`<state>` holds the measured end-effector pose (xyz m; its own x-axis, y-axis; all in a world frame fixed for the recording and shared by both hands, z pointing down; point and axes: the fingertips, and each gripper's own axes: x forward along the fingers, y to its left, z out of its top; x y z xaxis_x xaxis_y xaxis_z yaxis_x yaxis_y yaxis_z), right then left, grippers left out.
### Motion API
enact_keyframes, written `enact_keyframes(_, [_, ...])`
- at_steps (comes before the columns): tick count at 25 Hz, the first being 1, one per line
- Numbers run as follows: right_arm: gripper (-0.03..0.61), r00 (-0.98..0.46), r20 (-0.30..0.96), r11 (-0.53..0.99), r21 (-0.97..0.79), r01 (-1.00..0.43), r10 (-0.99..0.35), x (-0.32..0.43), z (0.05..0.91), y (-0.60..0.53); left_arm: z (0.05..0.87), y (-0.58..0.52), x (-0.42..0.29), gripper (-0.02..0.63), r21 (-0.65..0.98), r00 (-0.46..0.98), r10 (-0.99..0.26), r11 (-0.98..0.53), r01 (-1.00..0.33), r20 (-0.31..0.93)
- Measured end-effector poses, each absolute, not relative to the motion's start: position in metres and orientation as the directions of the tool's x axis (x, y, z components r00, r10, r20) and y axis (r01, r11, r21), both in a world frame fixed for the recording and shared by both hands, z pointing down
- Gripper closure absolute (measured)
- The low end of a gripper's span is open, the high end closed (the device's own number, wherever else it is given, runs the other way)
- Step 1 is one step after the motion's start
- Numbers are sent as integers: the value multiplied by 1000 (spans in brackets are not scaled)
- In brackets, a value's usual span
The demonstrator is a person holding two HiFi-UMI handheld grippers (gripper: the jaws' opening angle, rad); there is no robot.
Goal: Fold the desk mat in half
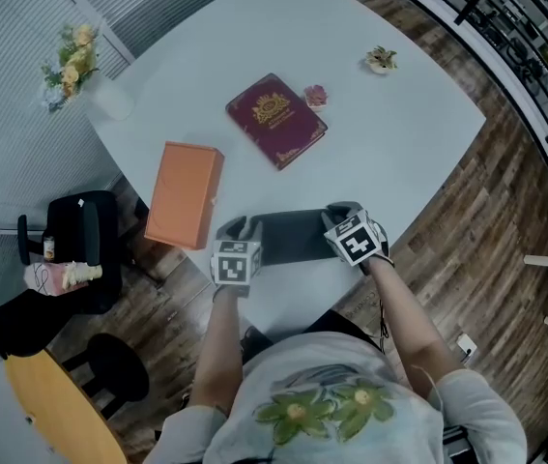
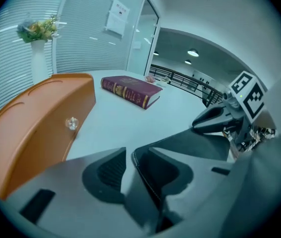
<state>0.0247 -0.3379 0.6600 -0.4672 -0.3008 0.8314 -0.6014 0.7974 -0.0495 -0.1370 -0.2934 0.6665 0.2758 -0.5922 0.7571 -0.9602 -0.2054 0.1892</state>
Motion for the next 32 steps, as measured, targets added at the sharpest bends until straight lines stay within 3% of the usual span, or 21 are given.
enact_keyframes(3, [477,-488,824,789,-85,-608,-287,23,656,-335,665,-292,-140,480,208,280,-589,-189,-960,758])
enact_keyframes(32, [431,-491,758,746,-9,-666,-429,34,605,-318,633,-267,-129,479,215,301,-642,-211,-954,705])
